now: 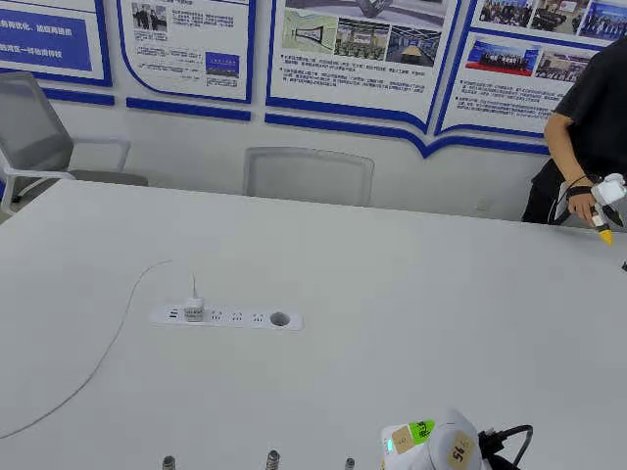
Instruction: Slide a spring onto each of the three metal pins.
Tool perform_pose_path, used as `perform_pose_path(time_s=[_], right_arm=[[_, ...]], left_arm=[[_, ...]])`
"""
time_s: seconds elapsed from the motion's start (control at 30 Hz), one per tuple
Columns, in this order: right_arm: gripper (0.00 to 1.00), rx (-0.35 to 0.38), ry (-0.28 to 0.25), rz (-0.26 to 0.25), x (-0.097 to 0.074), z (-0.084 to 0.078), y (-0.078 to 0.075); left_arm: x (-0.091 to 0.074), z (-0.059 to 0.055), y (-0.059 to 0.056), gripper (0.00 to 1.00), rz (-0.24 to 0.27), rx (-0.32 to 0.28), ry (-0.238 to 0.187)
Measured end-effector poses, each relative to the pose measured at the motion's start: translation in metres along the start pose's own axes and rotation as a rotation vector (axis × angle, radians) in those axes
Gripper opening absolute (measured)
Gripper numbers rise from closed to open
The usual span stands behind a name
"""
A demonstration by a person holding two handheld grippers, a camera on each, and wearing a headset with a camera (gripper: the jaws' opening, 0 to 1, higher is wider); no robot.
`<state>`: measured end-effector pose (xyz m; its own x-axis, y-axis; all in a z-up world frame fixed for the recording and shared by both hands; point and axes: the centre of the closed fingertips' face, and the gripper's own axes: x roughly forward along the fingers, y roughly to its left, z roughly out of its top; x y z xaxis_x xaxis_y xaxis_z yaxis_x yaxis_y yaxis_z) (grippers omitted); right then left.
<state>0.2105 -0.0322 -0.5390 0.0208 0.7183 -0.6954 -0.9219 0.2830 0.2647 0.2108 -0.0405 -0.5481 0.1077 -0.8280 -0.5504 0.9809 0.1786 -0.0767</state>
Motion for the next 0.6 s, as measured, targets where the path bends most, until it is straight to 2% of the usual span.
perform_pose_path(time_s=[0.27,0.6], right_arm=[[0.12,0.031,-0.015,-0.016,-0.004,-0.003,-0.005],[0.12,0.113,-0.016,-0.069,-0.012,-0.017,-0.022]], left_arm=[[-0.002,-0.004,0.002,0.14,0.012,-0.037,-0.005],[-0.006,-0.013,0.006,0.20,0.040,-0.081,-0.005]])
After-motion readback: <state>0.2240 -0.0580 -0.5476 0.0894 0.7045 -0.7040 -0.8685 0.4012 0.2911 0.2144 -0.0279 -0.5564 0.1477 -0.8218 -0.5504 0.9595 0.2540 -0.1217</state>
